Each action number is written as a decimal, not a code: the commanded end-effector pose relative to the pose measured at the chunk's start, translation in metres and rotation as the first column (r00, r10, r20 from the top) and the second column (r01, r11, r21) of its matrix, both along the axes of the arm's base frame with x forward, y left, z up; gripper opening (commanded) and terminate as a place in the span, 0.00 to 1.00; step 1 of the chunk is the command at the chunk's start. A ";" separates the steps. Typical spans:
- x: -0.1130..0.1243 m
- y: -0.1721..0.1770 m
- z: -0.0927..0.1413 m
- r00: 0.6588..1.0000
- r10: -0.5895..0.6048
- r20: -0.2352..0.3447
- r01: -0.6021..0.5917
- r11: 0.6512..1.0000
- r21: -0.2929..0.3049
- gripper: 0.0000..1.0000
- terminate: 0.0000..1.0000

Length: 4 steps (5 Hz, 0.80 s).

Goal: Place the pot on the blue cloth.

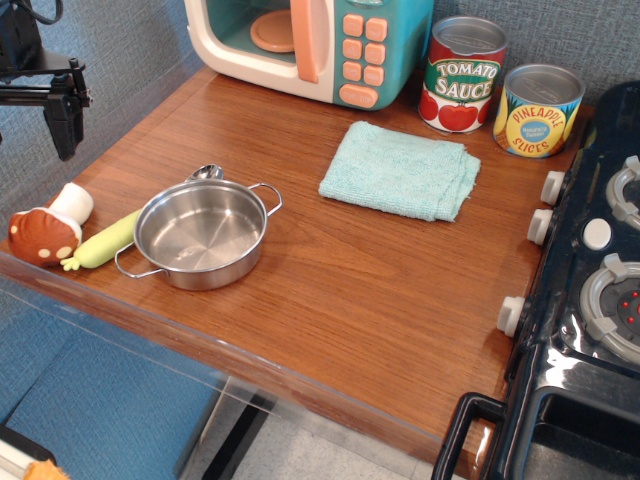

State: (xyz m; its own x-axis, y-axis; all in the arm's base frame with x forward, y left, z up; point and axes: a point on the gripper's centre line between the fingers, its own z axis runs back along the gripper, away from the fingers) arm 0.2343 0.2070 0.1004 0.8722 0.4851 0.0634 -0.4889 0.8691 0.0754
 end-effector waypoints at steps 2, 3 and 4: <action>0.009 -0.040 -0.001 0.992 -0.126 -0.011 0.127 0.991 0.037 1.00 0.00; 0.009 -0.078 -0.005 0.973 -0.233 -0.007 0.233 0.972 0.020 1.00 0.00; 0.006 -0.122 -0.013 0.926 -0.377 -0.002 0.377 0.926 0.015 1.00 0.00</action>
State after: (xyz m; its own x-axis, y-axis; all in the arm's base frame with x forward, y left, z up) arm 0.2443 0.0759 0.0744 0.9955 0.0915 0.0263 -0.0933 0.9928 0.0756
